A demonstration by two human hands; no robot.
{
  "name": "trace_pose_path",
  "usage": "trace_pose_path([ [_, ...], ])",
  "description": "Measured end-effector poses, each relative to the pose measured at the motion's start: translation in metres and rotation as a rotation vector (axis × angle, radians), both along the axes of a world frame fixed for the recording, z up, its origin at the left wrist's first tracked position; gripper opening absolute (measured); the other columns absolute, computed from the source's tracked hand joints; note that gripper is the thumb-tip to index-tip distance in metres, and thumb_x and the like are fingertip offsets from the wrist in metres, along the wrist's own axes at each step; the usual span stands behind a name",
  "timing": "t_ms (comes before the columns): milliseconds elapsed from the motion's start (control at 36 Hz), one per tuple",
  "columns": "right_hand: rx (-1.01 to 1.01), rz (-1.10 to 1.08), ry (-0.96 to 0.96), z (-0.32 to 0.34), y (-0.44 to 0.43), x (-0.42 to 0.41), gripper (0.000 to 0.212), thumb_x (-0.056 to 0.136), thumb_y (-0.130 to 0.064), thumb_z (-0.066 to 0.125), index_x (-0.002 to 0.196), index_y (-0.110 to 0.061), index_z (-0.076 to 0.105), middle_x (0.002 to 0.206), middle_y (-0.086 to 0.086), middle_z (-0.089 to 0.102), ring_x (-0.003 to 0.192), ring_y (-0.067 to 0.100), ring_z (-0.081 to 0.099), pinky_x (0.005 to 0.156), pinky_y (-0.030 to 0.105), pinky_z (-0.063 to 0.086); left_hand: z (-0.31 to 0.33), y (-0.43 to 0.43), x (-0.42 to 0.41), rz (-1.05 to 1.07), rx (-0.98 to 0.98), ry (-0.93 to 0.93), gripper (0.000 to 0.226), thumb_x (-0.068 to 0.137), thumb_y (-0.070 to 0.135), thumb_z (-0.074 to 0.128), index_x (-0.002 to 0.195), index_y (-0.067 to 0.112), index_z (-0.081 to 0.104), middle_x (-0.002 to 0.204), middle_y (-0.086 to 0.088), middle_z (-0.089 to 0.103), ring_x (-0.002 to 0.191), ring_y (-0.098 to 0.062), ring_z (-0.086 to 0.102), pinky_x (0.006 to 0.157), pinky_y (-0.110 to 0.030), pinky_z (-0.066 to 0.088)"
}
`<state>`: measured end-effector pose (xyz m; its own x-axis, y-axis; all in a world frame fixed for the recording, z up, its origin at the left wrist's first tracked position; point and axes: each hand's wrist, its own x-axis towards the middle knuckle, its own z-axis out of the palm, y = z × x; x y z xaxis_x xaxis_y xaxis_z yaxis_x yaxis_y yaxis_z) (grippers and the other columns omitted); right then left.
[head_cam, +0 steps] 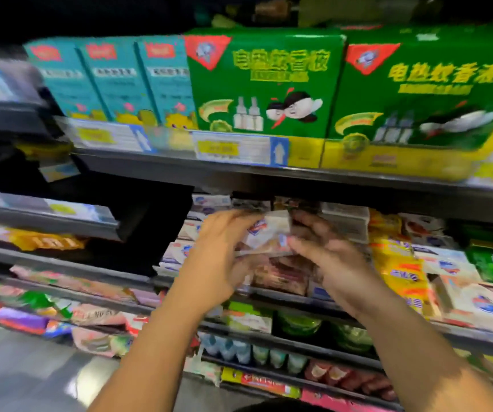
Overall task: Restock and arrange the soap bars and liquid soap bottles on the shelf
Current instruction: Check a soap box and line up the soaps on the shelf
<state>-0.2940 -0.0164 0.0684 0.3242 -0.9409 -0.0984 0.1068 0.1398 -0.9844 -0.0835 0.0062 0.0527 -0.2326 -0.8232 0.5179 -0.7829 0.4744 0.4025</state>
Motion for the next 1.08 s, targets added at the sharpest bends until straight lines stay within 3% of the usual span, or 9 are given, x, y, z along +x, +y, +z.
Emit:
trace_pose_path([
  [111,-0.151,-0.062,0.498,-0.006,-0.015,0.027,0.031,0.085,-0.051,0.068,0.114,-0.051,0.056,0.108,-0.026,0.062,0.107,0.007,0.06,0.091,0.03,0.047,-0.007,-0.022,0.042,0.156,0.006,0.027,0.054,0.082,0.039,0.075,0.126,0.012,0.062,0.117,-0.008,0.064,0.108,-0.027,0.057,0.09,-0.04,0.048],
  [194,-0.203,-0.066,0.835,-0.006,-0.019,0.04,0.035,0.095,-0.052,0.057,0.129,-0.048,0.051,0.115,-0.014,0.055,0.086,0.005,0.055,0.08,0.026,0.045,-0.018,-0.05,0.064,0.321,0.06,-0.038,0.044,0.081,0.034,0.074,0.114,0.005,0.067,0.097,-0.017,0.067,0.094,-0.037,0.059,0.08,-0.042,0.042],
  [333,-0.277,0.07,1.079,-0.012,-0.018,0.06,0.049,0.095,-0.055,0.053,0.142,-0.046,0.041,0.146,-0.003,0.045,0.131,0.019,0.045,0.093,0.025,0.041,-0.038,-0.096,0.085,0.459,0.349,-0.19,0.041,0.093,0.051,0.061,0.113,0.017,0.068,0.106,-0.013,0.071,0.105,-0.035,0.06,0.097,-0.04,0.041],
  [417,-0.293,0.142,1.145,-0.013,-0.015,0.069,0.051,0.097,-0.056,0.048,0.145,-0.047,0.033,0.152,-0.005,0.038,0.137,0.018,0.04,0.096,0.029,0.042,-0.037,-0.109,0.095,0.37,0.438,0.035,0.044,0.09,0.034,0.069,0.133,0.031,0.059,0.126,-0.01,0.066,0.112,-0.033,0.061,0.093,-0.04,0.051],
  [528,-0.279,0.218,1.196,-0.023,-0.016,0.079,0.052,0.099,-0.061,0.04,0.146,-0.051,0.022,0.125,-0.003,0.056,0.104,0.019,0.056,0.067,0.026,0.042,-0.027,-0.112,0.102,0.279,0.471,0.009,0.063,0.088,0.003,0.062,0.141,0.038,0.054,0.135,-0.002,0.062,0.114,-0.027,0.062,0.091,-0.03,0.052],
  [611,-0.336,0.179,1.224,-0.025,-0.018,0.087,0.06,0.098,-0.061,0.04,0.152,-0.044,0.019,0.159,-0.005,0.028,0.139,0.02,0.036,0.098,0.028,0.039,-0.029,-0.116,0.102,0.274,0.451,-0.043,0.058,0.092,0.004,0.057,0.14,0.037,0.054,0.135,-0.003,0.062,0.112,-0.028,0.063,0.088,-0.029,0.052],
  [722,-0.385,0.128,1.238,-0.037,-0.031,0.097,0.071,0.096,-0.068,0.035,0.155,-0.047,0.002,0.165,-0.014,-0.01,0.153,0.015,-0.004,0.12,0.033,0.015,-0.03,-0.115,0.103,0.264,0.39,-0.103,0.068,0.082,-0.002,0.066,0.14,0.034,0.055,0.137,-0.004,0.061,0.117,-0.027,0.06,0.094,-0.032,0.051],
  [861,-0.564,0.075,1.38,-0.058,-0.04,0.102,0.071,0.094,-0.071,0.032,0.156,-0.042,0.012,0.167,-0.01,0.0,0.153,0.014,0.0,0.123,0.033,0.002,-0.035,-0.111,0.103,0.286,0.259,-0.105,0.045,0.094,0.013,0.061,0.134,0.031,0.061,0.132,-0.003,0.065,0.118,-0.027,0.061,0.093,-0.03,0.048],
  [1083,-0.597,0.032,1.389,-0.068,-0.044,0.101,0.084,0.078,-0.079,0.011,0.154,-0.044,0.018,0.165,-0.011,0.014,0.153,0.017,0.011,0.124,0.038,0.01,-0.064,-0.106,0.114,0.277,0.089,-0.027,0.023,0.087,0.011,0.062,0.102,0.013,0.079,0.108,-0.007,0.075,0.1,-0.028,0.07,0.094,-0.022,0.045],
])
